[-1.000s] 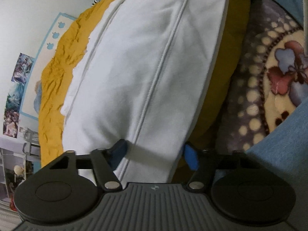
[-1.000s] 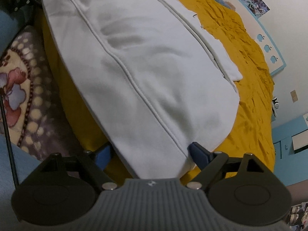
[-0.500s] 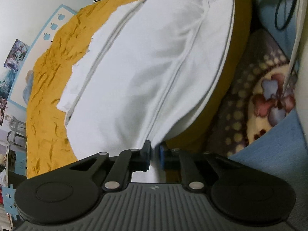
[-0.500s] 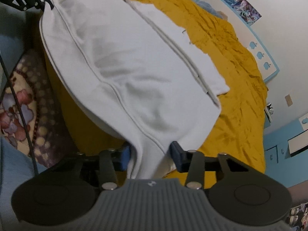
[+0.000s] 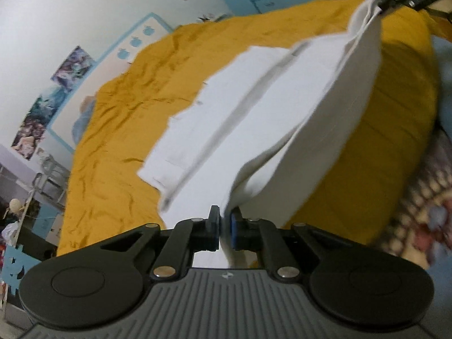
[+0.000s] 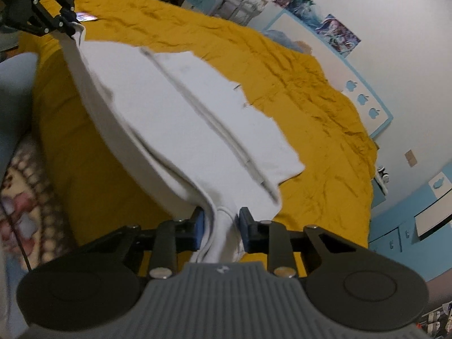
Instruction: Fold small clothes
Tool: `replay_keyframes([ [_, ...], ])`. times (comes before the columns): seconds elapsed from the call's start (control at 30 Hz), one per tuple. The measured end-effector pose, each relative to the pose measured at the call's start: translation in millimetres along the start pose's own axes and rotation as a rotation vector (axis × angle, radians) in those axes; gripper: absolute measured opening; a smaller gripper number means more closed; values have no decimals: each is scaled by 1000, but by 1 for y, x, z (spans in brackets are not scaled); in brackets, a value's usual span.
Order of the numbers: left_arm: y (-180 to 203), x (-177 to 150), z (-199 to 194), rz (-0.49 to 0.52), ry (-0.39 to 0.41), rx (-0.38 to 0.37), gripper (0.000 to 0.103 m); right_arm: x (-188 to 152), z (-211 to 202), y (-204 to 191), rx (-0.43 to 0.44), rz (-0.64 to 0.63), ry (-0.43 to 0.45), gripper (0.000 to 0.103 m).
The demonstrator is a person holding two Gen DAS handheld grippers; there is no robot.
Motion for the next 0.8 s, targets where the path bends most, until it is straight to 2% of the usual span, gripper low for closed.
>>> replay_keyframes([
  [0.17,-21,15,36,-37,-18,-20,8,9,45,24,34,80,-40,18],
  [0.33,-33,12,73,-107,-70,-110,8,5,86,34,103,170,-97,18],
  [0.43,-40,6,84,-155,-90,-158,18,2,101,32,130,181,-127,18],
  [0.53,-55,1,86,-224,-103,-255,24,1,111,33,153,173,-140,18],
  [0.6,-60,-2,85,-244,-114,-315,41,2,115,35,167,167,-143,19],
  [0.63,-62,-4,85,-241,-120,-340,42,2,116,35,176,163,-146,19],
  [0.73,-66,-7,83,-226,-131,-347,45,4,118,39,193,141,-149,19],
  [0.77,-68,-9,82,-234,-134,-336,45,4,118,39,198,135,-149,19],
  [0.8,-71,-10,81,-252,-140,-321,38,4,118,40,202,131,-148,19],
])
Point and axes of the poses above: each gripper's, at about its wrist camera, not at the fingertips, and z roughly the way its jaws point, y to its right, x to its top, the point moved 3 cm from there along z, roughly the way its jaws point, and after that the axes turned 5 degrees about -x, right-handed, at the moved point
